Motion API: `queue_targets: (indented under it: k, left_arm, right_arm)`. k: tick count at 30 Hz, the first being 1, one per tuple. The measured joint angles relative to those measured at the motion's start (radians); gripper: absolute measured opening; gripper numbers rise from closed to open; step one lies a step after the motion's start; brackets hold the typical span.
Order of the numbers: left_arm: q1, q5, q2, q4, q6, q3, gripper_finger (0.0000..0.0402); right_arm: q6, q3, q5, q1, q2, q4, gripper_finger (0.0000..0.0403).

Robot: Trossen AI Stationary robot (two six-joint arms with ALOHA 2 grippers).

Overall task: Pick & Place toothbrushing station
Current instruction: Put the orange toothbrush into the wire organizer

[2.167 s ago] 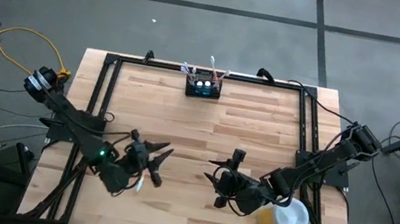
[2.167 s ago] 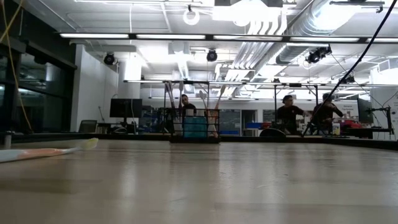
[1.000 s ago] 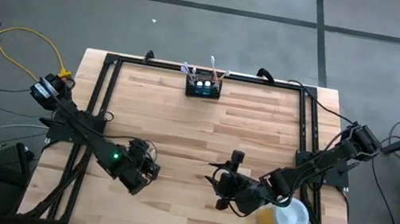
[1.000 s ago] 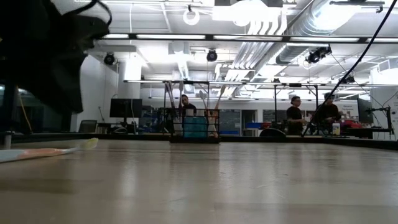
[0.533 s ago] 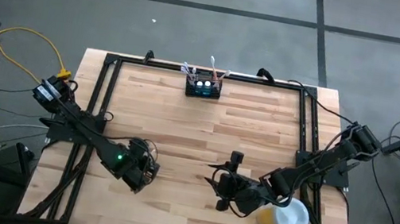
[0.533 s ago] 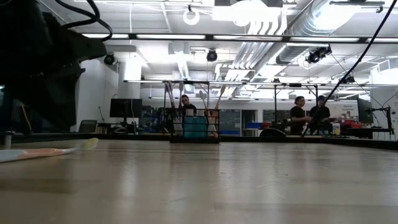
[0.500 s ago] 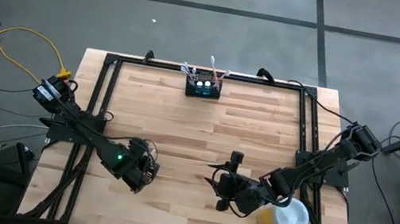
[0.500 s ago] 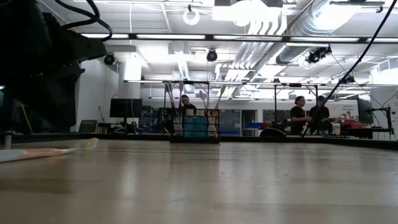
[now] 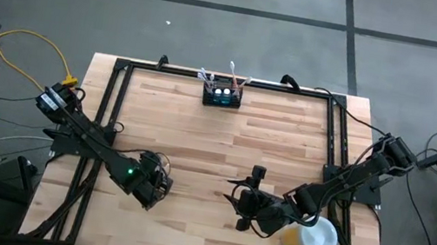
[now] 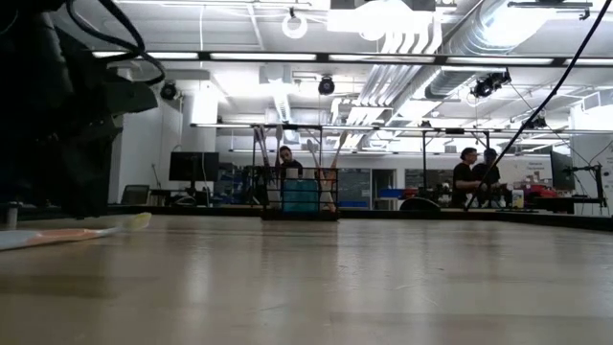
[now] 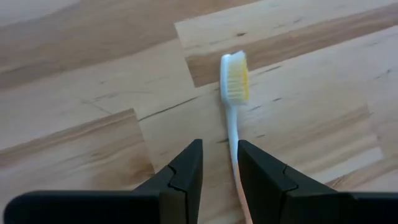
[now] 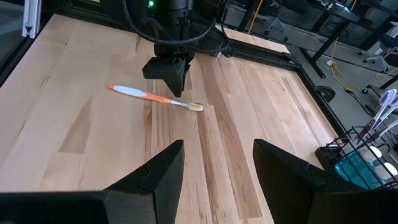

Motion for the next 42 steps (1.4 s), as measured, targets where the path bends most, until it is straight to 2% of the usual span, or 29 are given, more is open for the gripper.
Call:
queue_targets:
  k: [13,20,34,42]
  left_arm:
    - [0.015,0.014,0.0,0.096,0.036,-0.033,0.0097]
    - [0.03,0.063,0.0,0.129,0.05,-0.033,0.0097]
    - [-0.073,0.039,0.0,0.129,-0.125,-0.033,0.0097]
    - [-0.09,0.029,0.035,0.174,-0.139,-0.033,0.0097]
  right_arm:
    - [0.0,0.0,0.0,0.0,0.0,0.001,0.0185]
    - [0.0,0.0,0.0,0.0,0.0,0.001,0.0185]
    - [0.0,0.0,0.0,0.0,0.0,0.0,0.0185]
    - [0.0,0.0,0.0,0.0,0.0,0.002,0.0185]
